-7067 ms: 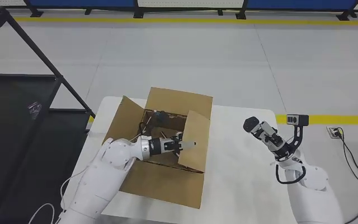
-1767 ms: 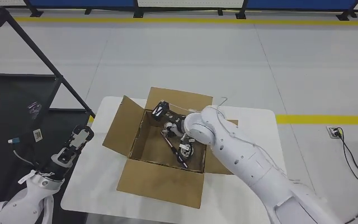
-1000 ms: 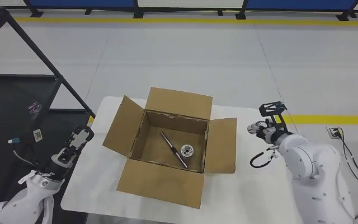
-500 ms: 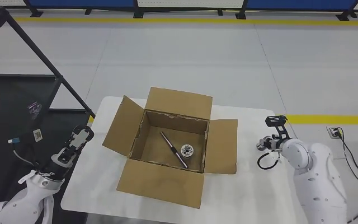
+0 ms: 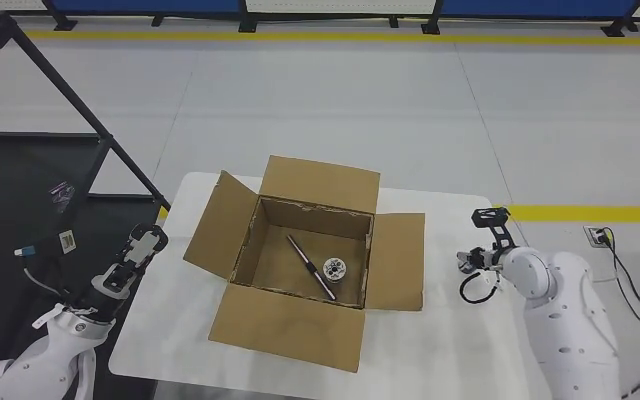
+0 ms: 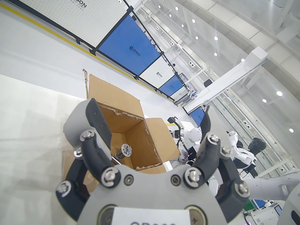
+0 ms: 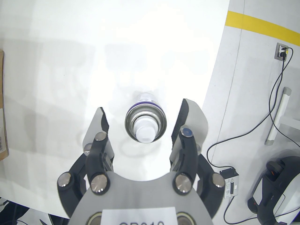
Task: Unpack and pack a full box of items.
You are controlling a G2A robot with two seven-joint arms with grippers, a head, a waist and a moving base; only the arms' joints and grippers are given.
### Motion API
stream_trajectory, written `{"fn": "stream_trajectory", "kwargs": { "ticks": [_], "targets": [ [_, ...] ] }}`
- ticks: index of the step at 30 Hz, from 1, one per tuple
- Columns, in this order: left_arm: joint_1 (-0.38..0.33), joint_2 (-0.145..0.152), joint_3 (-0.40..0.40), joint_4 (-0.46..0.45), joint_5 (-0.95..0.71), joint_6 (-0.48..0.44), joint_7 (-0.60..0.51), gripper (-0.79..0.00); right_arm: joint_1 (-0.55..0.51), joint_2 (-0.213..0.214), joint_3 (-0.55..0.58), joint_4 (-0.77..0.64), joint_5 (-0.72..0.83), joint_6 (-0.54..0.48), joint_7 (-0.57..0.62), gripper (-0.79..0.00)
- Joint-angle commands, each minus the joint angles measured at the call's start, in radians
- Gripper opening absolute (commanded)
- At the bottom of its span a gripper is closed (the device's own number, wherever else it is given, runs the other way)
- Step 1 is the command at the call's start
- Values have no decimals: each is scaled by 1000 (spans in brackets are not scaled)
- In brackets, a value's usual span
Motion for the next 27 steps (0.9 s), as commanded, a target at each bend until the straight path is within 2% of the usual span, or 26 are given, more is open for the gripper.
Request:
{"fn": "stream_trajectory", "kwargs": {
  "ticks": [1,5,10,15,17,20,24,27],
  "targets": [
    [0,0,0,0,0,0,0,0,5,1,-5,-6,-1,6,1,0],
    [0,0,0,0,0,0,0,0,-2,5,2,-93,-4,29,-14,0],
    [0,0,0,0,0,0,0,0,-26,9,-7,-343,14,26,10,0],
    [0,0,0,0,0,0,0,0,15,0,-136,-509,91,-62,57,0],
    [0,0,0,0,0,0,0,0,69,-9,-222,-504,128,-96,89,0],
    [0,0,0,0,0,0,0,0,177,-30,-366,-426,214,-140,143,0],
    [0,0,0,0,0,0,0,0,334,-73,-562,-237,372,-222,217,0],
    [0,0,0,0,0,0,0,0,425,-110,-686,-97,443,-256,222,0]
  ]
}}
